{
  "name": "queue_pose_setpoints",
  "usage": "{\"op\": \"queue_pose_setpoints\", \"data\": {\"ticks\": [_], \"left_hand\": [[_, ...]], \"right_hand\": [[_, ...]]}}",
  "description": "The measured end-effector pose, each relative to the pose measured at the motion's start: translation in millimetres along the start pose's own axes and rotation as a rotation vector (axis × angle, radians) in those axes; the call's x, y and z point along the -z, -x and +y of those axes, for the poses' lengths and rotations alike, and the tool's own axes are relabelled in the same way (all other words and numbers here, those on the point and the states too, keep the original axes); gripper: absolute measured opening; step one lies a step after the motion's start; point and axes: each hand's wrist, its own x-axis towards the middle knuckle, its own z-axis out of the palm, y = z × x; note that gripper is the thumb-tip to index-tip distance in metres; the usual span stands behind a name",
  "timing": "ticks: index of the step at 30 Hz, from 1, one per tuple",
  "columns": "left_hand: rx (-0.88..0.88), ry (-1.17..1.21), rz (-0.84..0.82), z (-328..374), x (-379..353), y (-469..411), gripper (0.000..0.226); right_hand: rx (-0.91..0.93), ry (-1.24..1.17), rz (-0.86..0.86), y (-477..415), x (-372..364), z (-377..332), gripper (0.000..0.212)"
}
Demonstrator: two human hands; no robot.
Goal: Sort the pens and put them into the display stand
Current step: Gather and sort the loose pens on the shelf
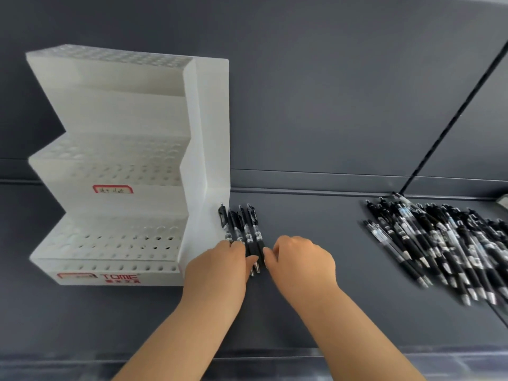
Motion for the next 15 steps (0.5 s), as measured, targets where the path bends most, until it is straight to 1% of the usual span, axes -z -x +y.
{"op": "queue_pose_setpoints", "data": {"ticks": [5,8,10,11,12,13,15], "left_hand": [[-0.121,-0.013,0.092,31,1,-4,0.032],[-0.181,-0.001,0.094,59,0,-11,0.026],[-0.237,0.0,0.1,82,-3,-18,0.021],[-0.265,0.009,0.119,95,-5,-22,0.025],[-0.265,-0.005,0.135,109,-7,-25,0.029],[-0.267,-0.01,0.108,126,-10,-27,0.027],[-0.264,0.0,0.15,161,-16,-31,0.021]], "right_hand": [[-0.01,-0.027,0.024,7,8,28,0.035],[-0.01,-0.04,0.056,11,13,56,0.035],[-0.009,-0.051,0.072,13,17,80,0.035],[-0.01,-0.055,0.082,14,19,94,0.035],[-0.011,-0.058,0.092,15,21,109,0.034],[-0.015,-0.06,0.101,16,24,125,0.034],[-0.025,-0.068,0.113,21,29,160,0.033]]}}
